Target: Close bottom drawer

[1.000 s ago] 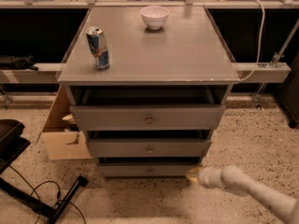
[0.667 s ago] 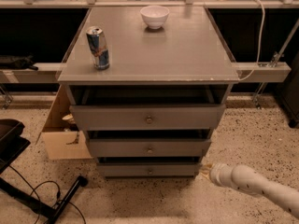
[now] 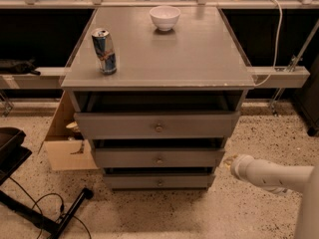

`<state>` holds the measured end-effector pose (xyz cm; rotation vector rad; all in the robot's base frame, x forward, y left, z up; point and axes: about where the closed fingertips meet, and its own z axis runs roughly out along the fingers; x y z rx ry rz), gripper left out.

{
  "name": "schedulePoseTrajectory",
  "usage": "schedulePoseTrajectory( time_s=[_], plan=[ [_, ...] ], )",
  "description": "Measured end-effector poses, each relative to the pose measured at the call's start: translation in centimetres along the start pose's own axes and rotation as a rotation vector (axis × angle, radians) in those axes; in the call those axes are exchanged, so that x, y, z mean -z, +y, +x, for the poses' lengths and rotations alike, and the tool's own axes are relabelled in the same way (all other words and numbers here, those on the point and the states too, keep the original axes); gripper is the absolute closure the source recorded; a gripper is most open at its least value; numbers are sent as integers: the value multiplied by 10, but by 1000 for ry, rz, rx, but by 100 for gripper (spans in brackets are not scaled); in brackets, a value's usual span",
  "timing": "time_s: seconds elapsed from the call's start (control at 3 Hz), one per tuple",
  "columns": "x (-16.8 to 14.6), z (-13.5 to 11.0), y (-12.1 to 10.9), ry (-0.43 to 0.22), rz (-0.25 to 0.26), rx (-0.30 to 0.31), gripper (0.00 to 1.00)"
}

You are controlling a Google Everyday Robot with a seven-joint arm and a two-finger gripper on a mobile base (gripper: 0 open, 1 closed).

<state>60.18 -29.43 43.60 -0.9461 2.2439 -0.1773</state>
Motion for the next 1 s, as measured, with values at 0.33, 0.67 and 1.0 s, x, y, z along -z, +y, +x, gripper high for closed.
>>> schedulePoseTrajectory(
  time_s=[0.33, 0.67, 1.0],
  plan=[
    [57, -93, -25, -48, 189, 52, 100],
    [90, -197, 22, -166, 245, 152, 100],
    [142, -258, 78, -285, 283, 156, 100]
  ],
)
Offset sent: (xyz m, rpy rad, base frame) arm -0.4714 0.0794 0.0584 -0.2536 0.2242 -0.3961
